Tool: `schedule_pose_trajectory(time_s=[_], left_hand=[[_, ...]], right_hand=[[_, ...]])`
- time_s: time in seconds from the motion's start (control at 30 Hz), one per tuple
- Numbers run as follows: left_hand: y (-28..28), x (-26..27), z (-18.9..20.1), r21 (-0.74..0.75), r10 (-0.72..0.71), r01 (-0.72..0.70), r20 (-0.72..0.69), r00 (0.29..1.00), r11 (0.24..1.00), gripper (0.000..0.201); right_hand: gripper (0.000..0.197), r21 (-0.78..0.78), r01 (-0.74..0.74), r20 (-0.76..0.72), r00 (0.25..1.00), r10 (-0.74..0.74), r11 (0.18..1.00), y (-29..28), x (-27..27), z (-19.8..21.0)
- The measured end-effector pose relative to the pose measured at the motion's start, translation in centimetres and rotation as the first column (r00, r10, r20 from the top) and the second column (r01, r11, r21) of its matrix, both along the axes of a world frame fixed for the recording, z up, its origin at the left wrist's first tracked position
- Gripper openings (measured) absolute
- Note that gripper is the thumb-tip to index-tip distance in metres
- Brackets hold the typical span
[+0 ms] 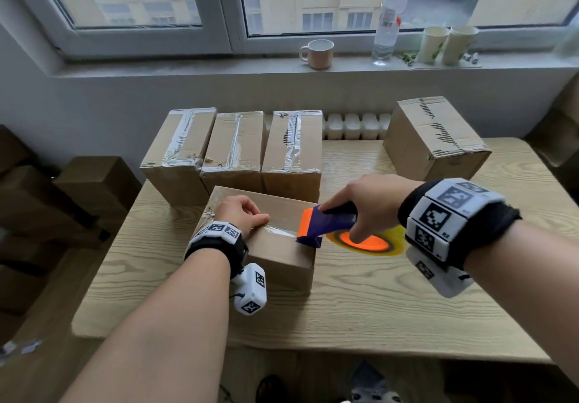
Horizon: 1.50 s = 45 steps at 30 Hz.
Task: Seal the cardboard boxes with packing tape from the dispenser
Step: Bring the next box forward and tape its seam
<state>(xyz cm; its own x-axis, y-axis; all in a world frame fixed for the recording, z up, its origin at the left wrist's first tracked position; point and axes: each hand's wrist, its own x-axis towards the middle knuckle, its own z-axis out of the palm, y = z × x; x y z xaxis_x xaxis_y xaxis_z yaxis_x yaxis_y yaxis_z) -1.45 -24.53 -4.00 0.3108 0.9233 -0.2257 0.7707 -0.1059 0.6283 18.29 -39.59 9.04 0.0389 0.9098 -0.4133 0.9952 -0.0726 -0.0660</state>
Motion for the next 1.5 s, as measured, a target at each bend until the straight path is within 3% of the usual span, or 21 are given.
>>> schedule_pose_trajectory(time_s=[0.1,0.2,0.5,0.67,0.9,1.07,1.5], left_hand=[[-0.8,1.0,0.2,0.014,-0.084,0.086,-0.107,0.991,0.996,0.041],[-2.5,2.4,0.3,0.124,-0.112,0.145,-0.236,0.965,0.982,0.049],[-2.8,2.7,-0.3,0.105,-0.122,0.139,-0.151,0.981,0.985,0.04],[-1.7,4.6,1.6,-0.117,-0.207,0.197,-0.083,0.975,0.973,0.037],[-1.8,4.1,0.5,-0.052,-0.252,0.25,-0.035,0.967,0.967,0.084],[-2.2,4.1,0.4,-0.081,-0.362,0.355,-0.092,0.928,0.931,0.083],[-1.9,4.3,-0.1,-0.045,-0.284,0.281,-0.086,0.955,0.959,0.072]], right_hand=[[0.066,-0.01,-0.029,0.004,1.0,0.029,1.0,0.3,-0.1,0.2],[0.064,-0.022,-0.05,0.019,0.999,0.05,0.999,0.6,-0.3,0.4],[0.062,-0.057,-0.05,0.021,0.998,0.052,0.997,0.9,-0.6,0.8],[0.056,-0.068,-0.07,0.029,0.997,0.072,0.995,1.6,-0.7,0.8],[0.062,-0.05,-0.064,0.013,0.998,0.065,0.997,1.1,-0.2,0.7],[0.06,-0.048,-0.083,-0.027,0.996,0.081,0.995,1.0,0.0,0.6],[0.071,-0.054,-0.006,-0.108,0.994,0.0,0.999,-2.0,3.4,-0.2]])
